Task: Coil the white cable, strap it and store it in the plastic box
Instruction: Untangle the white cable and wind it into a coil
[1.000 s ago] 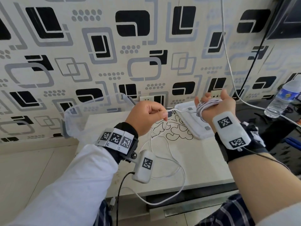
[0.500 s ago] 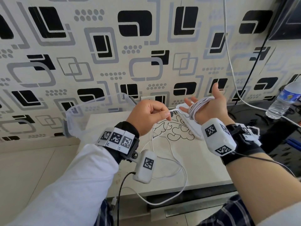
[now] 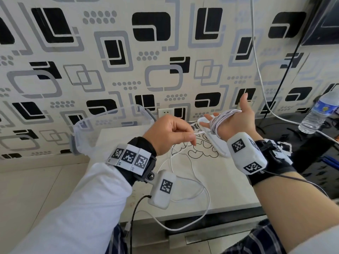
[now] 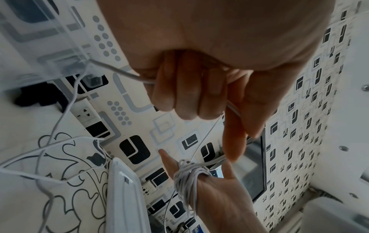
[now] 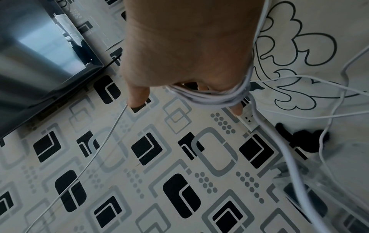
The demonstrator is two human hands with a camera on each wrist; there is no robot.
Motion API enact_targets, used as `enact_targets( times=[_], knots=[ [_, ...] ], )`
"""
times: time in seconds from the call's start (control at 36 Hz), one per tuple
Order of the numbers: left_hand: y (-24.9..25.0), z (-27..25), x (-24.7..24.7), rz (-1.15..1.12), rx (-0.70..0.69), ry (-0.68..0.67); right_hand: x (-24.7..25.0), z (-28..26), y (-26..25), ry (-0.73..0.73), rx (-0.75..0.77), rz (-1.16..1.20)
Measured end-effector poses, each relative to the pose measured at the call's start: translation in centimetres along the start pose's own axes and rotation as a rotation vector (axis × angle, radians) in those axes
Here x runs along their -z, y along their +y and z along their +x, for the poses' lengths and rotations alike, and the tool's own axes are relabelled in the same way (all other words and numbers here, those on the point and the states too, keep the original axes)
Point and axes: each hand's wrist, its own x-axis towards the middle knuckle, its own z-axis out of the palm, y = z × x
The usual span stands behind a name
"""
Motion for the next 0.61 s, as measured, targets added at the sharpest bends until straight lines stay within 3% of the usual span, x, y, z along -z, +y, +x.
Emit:
enact_targets(
  times=[0.22, 0.36, 0.47, 0.61],
  knots=[
    [0.3, 0.0, -0.4, -0.006, 0.006, -0.002, -0.1, 0.2, 1.3, -0.007, -0.017, -0.206],
    [0.2, 0.1, -0.4, -0.033, -0.025, 0.079, -1.5, -1.7, 2.7, -0.18, -0.122, -0.469],
    [-0.1, 0.4, -0.3, 0.023, -0.025, 0.207, -1.3, -1.6, 4.0, -0.339, -0.255, -0.807],
    [-1.8, 1.2, 0.3, 0.112, 0.075, 0.388, -0.9, -1.9, 5.0, -0.534, -0.457, -0.84]
  ],
)
